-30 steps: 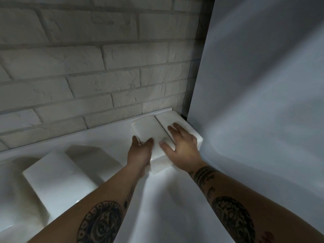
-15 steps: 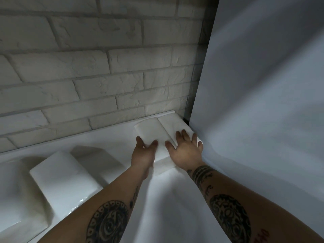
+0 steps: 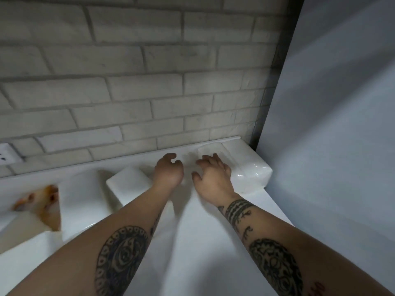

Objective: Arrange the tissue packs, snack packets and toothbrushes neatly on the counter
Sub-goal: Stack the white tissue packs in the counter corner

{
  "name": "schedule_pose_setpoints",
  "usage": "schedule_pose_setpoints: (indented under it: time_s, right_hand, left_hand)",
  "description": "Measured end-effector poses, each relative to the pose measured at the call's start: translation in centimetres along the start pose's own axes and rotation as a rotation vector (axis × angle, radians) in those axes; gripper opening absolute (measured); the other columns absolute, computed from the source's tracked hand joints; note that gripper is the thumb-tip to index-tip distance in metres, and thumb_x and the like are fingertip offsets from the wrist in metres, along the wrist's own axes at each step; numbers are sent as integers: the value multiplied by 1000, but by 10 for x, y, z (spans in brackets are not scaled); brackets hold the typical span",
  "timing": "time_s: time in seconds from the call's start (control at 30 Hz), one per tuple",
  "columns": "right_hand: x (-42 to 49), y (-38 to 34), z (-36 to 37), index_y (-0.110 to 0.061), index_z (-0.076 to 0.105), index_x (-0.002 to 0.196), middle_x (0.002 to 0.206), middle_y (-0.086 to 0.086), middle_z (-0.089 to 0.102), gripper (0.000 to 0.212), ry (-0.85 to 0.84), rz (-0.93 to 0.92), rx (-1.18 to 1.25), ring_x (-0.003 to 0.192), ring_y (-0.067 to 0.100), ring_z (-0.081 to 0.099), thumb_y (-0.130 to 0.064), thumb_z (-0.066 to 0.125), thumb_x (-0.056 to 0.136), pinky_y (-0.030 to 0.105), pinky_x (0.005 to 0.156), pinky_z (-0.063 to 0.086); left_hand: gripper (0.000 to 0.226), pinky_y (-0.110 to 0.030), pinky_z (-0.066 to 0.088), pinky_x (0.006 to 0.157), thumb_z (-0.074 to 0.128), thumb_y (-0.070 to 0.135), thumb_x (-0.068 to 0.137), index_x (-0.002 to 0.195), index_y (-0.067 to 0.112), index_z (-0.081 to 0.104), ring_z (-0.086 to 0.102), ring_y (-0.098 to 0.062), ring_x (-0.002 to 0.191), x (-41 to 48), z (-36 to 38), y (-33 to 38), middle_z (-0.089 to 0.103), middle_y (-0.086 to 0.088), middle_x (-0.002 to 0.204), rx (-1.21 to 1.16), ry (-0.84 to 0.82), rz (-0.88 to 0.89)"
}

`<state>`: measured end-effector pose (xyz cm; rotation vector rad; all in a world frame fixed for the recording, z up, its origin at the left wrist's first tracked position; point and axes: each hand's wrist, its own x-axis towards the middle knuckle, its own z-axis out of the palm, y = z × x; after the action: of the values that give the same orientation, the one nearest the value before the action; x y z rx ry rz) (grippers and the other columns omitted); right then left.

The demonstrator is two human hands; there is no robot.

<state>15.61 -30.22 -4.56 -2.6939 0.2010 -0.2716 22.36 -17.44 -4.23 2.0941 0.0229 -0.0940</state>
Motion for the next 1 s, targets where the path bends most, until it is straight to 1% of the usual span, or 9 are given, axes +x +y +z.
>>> schedule_pose_setpoints:
  time_s: [0.13,0.27,0.37,0.47,0.63,0.73,0.87,0.93,1.0]
  right_hand:
    - [-24,-58,28,-18,50,146,152,5,48,51,-93,-29,99,143,25,38,-39,52,100,40,115,29]
    - [-51,-91,59,-12,26,159,162,11,33,69,-319,84,247,147,28,34,-44,51,103,38,119,31]
    - [-69,-103,74,-13,25,159,159,10,36,73,-348,188,332,142,26,42,-48,52,101,32,110,35]
    - [-84,-109,77,-13,31,155,155,6,38,77,-325,255,383,134,25,50,-50,62,95,28,98,40]
    - [-102,-107,76,-30,41,147,140,0,50,84,-422,433,562,114,21,62,-58,69,73,39,98,53]
    - [-117,-107,75,-29,50,134,121,-6,64,49,-429,488,701,103,16,65,-36,65,88,36,86,56]
    - [-133,-110,77,-25,58,130,111,-6,70,41,-239,498,812,99,16,68,-16,60,90,38,90,57]
    - [-138,-113,68,-28,58,129,111,-9,71,42,-135,464,862,99,13,68,-12,58,91,30,83,56]
    - [-138,-116,54,-32,57,130,111,-12,71,43,-9,407,887,98,9,68,-11,58,92,25,81,54]
  left_hand:
    - [43,-37,44,109,53,20,92,133,25,62,55,-31,130,-9,-65,-41,61,-5,141,384,6,-35]
    - [40,-50,35,109,50,43,94,132,32,56,52,-30,129,-36,-100,-82,54,0,140,768,-92,-71]
    - [52,-61,9,121,45,40,100,151,32,39,49,-24,140,-49,-107,-110,28,-4,164,745,-128,27]
    - [55,-60,0,123,47,31,102,155,26,33,49,-21,142,-58,-112,-118,18,-8,169,727,-170,61]
    - [67,-52,1,126,55,39,99,151,4,29,58,-29,130,-71,-119,-120,52,-12,147,667,-197,38]
    - [67,-50,-2,127,52,44,99,146,0,34,60,-28,127,-82,-118,-120,66,-9,124,655,-248,26]
    - [54,-48,27,120,62,39,92,134,8,46,64,-29,115,-97,-117,-110,64,-1,95,536,-154,64]
    - [52,-39,51,94,69,34,85,131,17,52,68,-28,101,-107,-119,-96,69,2,94,314,-61,94]
    - [49,-35,57,84,74,30,79,126,23,60,70,-24,96,-117,-124,-80,72,6,105,-3,-8,116]
